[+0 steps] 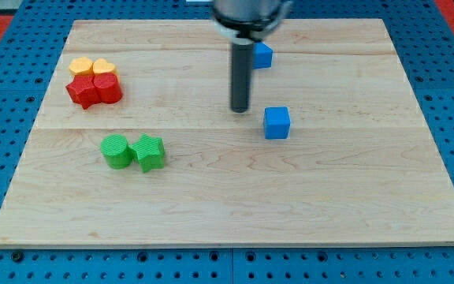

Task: Push the green star into the blue cube

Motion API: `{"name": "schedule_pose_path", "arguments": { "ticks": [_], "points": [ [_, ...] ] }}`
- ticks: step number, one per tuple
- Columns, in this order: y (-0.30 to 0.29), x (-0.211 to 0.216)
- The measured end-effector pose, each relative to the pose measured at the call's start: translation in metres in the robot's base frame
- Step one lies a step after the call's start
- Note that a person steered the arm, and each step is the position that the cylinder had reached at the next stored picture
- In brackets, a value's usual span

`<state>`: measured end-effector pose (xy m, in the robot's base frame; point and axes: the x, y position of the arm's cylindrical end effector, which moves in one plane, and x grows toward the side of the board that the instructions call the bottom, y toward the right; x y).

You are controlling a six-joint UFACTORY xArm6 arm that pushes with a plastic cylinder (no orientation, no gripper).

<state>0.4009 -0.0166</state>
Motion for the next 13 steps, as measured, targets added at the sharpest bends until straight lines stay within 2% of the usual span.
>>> {"name": "schedule_pose_path", "arguments": {
  "ticks": [2,3,4,7,8,9,11,12,13],
  "points": [
    [-0.171,0.026],
    [-0.219,0.046],
    [-0.208,0.071],
    [-0.088,0.101],
    [-0.088,0.101],
    [-0.05,0.101],
    [-0.017,0.052],
    [0.03,0.051],
    [-0.016,0.062]
  ]
}}
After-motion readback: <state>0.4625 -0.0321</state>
